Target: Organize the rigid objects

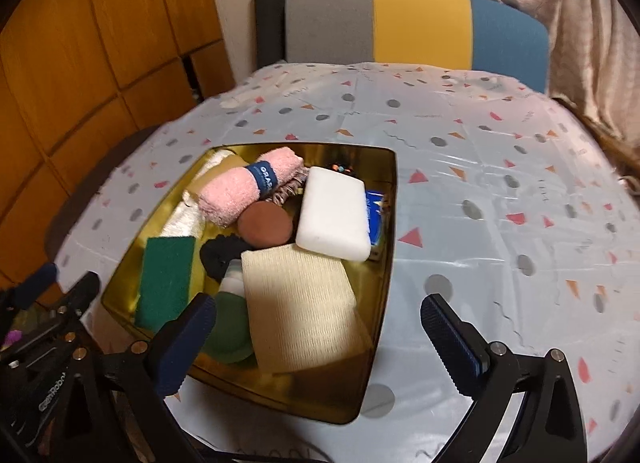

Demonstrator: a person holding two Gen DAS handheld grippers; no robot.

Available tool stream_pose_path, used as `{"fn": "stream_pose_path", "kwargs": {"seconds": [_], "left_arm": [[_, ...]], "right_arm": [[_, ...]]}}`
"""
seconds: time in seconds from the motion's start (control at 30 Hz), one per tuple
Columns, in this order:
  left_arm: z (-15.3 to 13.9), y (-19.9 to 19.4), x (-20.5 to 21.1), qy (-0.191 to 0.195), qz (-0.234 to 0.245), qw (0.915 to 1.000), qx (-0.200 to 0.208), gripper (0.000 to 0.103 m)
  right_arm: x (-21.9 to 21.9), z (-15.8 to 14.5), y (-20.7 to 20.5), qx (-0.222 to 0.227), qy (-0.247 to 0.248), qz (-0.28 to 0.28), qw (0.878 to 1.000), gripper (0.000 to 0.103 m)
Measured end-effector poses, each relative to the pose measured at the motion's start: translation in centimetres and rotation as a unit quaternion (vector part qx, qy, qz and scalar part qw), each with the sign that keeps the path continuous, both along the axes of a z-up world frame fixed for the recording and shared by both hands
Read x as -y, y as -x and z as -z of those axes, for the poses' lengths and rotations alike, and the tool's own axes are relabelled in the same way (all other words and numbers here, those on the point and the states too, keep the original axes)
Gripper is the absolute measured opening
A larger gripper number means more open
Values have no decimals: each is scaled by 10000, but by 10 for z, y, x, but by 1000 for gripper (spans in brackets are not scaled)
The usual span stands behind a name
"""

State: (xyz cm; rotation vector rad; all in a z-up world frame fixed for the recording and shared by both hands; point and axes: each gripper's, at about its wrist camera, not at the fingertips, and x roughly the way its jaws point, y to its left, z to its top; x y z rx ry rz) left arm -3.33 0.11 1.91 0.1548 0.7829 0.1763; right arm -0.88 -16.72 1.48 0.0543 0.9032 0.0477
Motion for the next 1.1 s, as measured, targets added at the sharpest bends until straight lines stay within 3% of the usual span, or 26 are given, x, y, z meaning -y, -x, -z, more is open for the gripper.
{"fn": "stream_pose_path", "kwargs": {"seconds": [0.1,0.3,0.7,1.1], "left_arm": [[-4,0,-4,50,-92,9999,-50,59],[-14,1,-7,152,-42,9999,6,59],[-20,-22,-21,978,-198,9942,-397,59],[-9,-36,-20,1049,-119,9914,-769,59]], "right_arm": [[-7,-4,0,-138,377,280,9988,103],[-16,-12,3,-319,432,348,9979,103],[-36,-17,2,-547,816,531,9937,103],[-44,-13,-8,-787,866,616,9912,103]]}}
